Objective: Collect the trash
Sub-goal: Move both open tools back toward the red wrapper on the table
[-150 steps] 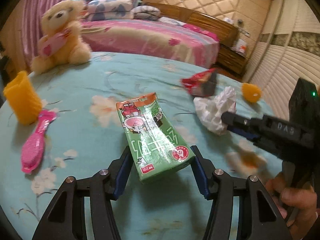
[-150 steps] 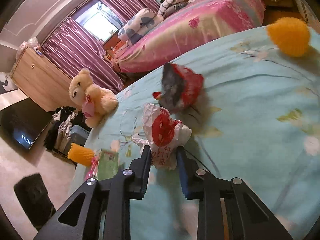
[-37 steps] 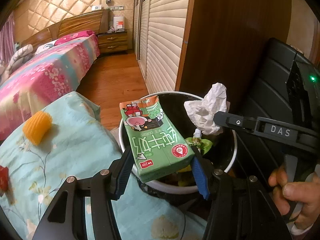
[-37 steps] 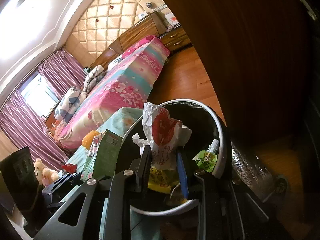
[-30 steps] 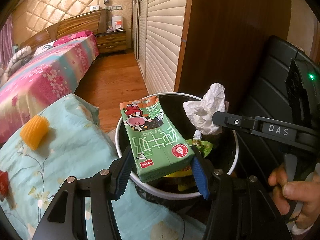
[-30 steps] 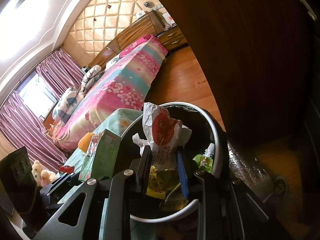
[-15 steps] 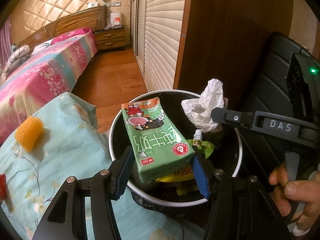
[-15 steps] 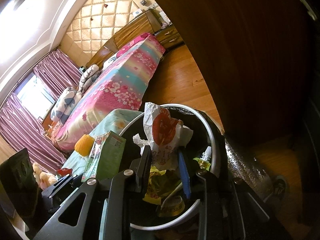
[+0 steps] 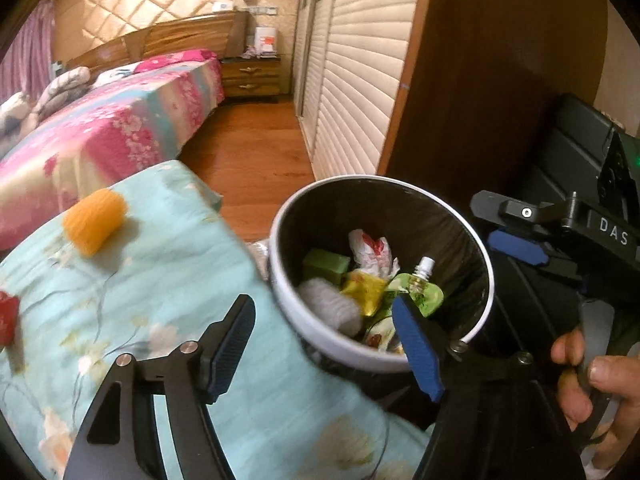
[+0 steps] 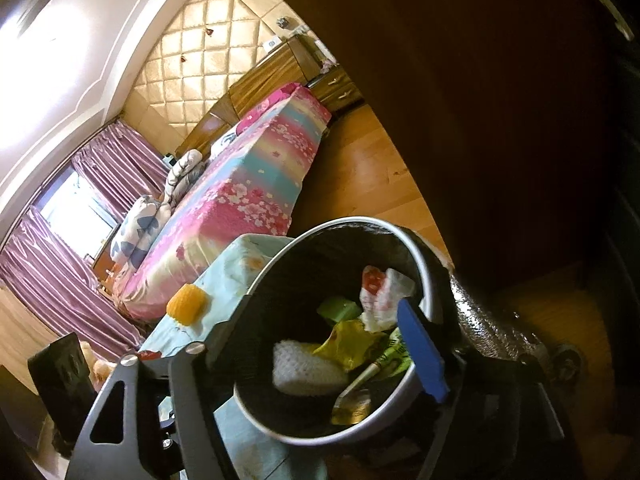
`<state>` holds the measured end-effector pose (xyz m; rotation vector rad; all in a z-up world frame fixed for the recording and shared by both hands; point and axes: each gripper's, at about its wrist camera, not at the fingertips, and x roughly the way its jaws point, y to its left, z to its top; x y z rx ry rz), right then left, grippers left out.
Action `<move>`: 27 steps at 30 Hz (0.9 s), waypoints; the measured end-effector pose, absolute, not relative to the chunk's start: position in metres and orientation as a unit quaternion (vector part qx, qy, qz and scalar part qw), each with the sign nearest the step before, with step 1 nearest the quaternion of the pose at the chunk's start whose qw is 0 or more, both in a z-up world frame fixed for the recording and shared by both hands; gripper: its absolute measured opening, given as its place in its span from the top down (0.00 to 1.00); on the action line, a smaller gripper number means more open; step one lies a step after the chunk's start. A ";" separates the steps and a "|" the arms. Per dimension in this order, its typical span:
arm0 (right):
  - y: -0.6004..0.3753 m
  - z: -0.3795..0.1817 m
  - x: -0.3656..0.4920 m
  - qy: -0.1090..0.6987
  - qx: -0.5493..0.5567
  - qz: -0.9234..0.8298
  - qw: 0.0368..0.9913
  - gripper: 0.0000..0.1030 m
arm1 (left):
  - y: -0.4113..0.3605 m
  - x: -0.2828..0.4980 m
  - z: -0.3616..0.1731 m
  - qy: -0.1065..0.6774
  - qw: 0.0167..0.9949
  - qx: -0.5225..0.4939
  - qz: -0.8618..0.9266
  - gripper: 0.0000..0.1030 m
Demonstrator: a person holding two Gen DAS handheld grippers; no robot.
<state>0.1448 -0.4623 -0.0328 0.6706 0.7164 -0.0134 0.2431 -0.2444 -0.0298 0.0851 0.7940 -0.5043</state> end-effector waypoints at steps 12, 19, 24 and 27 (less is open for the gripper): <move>-0.403 -0.027 0.152 0.351 0.296 0.042 0.888 0.18 | -0.166 0.215 -0.030 0.385 0.904 -0.009 -0.187 0.28; -0.360 -0.030 0.164 0.364 0.278 0.077 0.885 0.15 | -0.117 0.203 -0.030 0.391 0.910 -0.024 -0.135 0.28; -0.325 -0.035 0.169 0.379 0.260 0.103 0.882 0.15 | -0.084 0.192 -0.032 0.390 0.916 -0.028 -0.094 0.27; -0.307 -0.037 0.175 0.387 0.247 0.116 0.881 0.15 | -0.068 0.189 -0.033 0.389 0.917 -0.046 -0.075 0.25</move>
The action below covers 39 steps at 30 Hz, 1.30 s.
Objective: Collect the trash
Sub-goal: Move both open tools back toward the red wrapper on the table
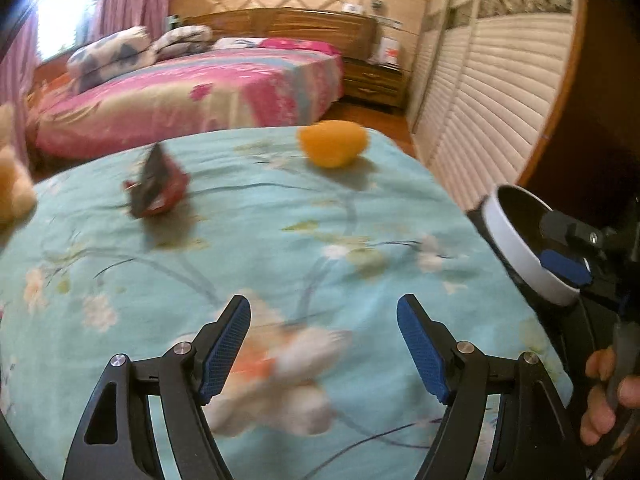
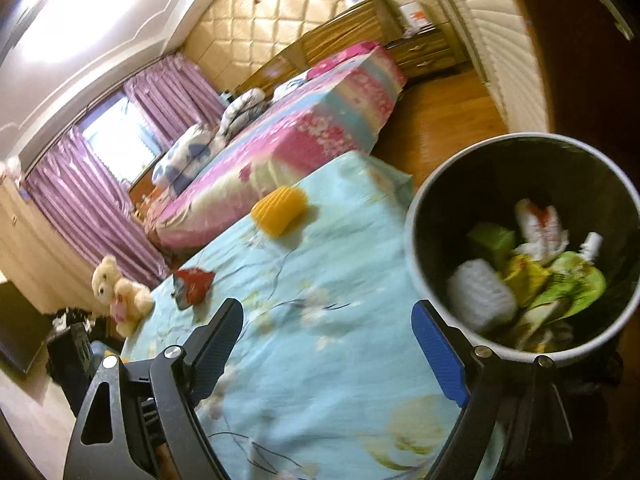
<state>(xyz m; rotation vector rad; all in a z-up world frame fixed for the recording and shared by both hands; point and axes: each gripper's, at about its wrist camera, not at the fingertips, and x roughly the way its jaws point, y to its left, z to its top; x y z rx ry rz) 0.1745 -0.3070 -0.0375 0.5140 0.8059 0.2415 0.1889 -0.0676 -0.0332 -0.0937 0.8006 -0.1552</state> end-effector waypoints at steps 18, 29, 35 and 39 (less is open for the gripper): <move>-0.236 -0.062 0.212 0.412 0.211 0.152 0.873 0.15 | -0.010 0.189 -0.038 0.400 0.915 -0.049 0.022 0.21; -0.220 -0.072 0.248 0.418 0.206 0.154 0.871 0.15 | 0.017 0.223 -0.045 0.385 0.919 -0.068 0.051 0.21; -0.215 -0.079 0.272 0.425 0.210 0.150 0.868 0.15 | 0.023 0.250 -0.048 0.381 0.920 -0.069 0.056 0.21; -0.213 -0.083 0.291 0.428 0.220 0.146 0.864 0.15 | 0.027 0.271 -0.050 0.377 0.922 -0.065 0.063 0.21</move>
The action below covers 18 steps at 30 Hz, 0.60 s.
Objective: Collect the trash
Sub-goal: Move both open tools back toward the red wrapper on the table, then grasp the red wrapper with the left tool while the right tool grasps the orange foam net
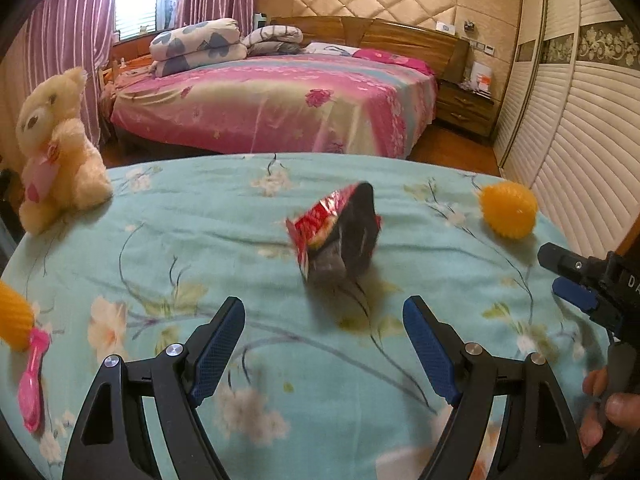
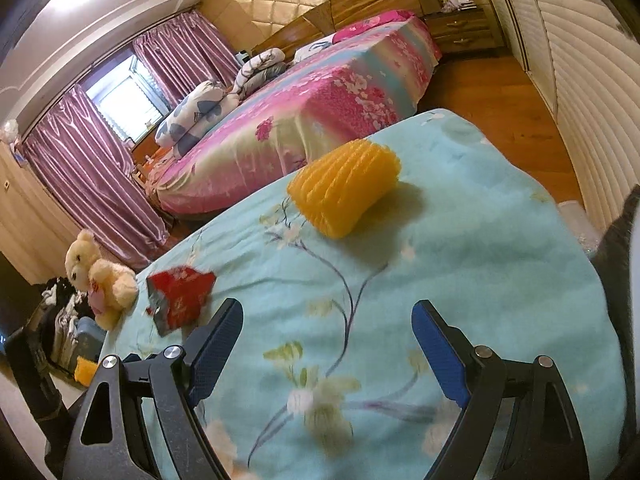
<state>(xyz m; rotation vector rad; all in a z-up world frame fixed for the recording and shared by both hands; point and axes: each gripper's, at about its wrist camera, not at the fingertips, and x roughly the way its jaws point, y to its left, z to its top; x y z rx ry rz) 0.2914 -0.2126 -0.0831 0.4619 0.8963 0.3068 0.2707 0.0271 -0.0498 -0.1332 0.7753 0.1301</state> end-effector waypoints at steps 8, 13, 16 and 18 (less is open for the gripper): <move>-0.209 -0.085 0.328 0.425 0.234 0.139 0.863 0.15 | 0.031 0.311 -0.055 0.381 0.920 -0.062 0.059 0.20; -0.213 -0.088 0.346 0.427 0.254 0.130 0.858 0.15 | 0.033 0.329 -0.063 0.387 0.918 -0.062 0.065 0.18; -0.217 -0.092 0.351 0.426 0.267 0.120 0.856 0.16 | 0.035 0.332 -0.064 0.380 0.921 -0.060 0.063 0.20; -0.217 -0.093 0.353 0.425 0.252 0.111 0.862 0.22 | 0.035 0.333 -0.067 0.379 0.922 -0.058 0.060 0.22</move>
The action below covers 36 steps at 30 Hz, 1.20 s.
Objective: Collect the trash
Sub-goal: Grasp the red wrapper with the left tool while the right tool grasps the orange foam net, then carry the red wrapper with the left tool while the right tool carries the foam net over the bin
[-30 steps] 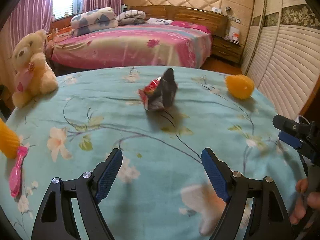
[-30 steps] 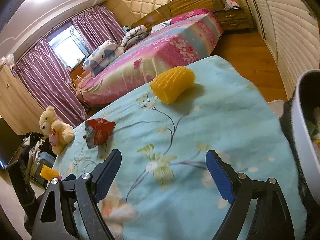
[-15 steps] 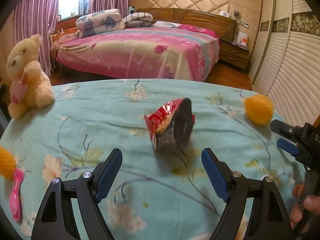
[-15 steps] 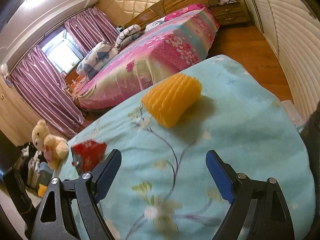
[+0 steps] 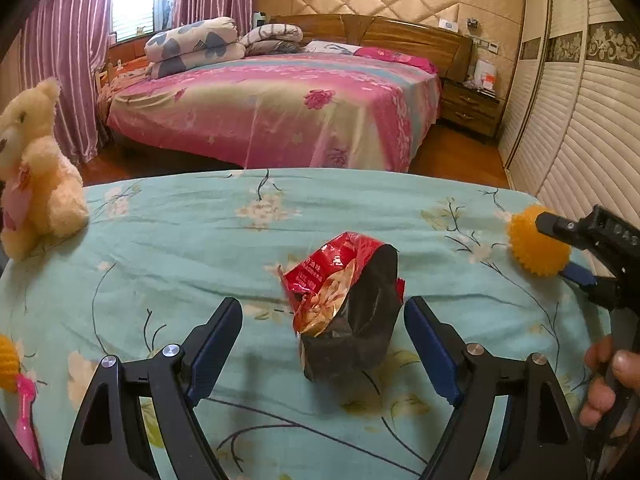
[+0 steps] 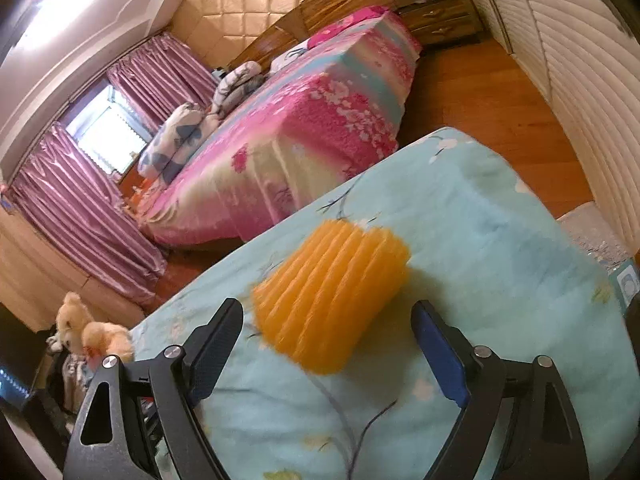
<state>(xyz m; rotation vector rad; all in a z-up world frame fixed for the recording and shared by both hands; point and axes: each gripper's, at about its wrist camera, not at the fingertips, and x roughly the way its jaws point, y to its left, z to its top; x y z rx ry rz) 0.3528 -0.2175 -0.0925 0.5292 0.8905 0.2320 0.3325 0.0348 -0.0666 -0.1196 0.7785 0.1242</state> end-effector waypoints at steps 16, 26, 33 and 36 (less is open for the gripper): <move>-0.223 -0.075 0.272 0.418 0.217 0.170 0.865 0.68 | 0.011 0.287 -0.061 0.376 0.923 -0.076 -0.026 0.85; -0.240 -0.058 0.208 0.400 0.170 0.155 0.887 0.69 | -0.027 0.241 -0.046 0.373 0.922 -0.069 -0.079 0.85; -0.266 -0.053 0.179 0.390 0.176 0.130 0.894 0.68 | -0.060 0.218 -0.039 0.371 0.921 -0.049 -0.110 0.85; -0.274 -0.049 0.169 0.385 0.176 0.121 0.898 0.69 | -0.074 0.210 -0.037 0.373 0.919 -0.038 -0.124 0.85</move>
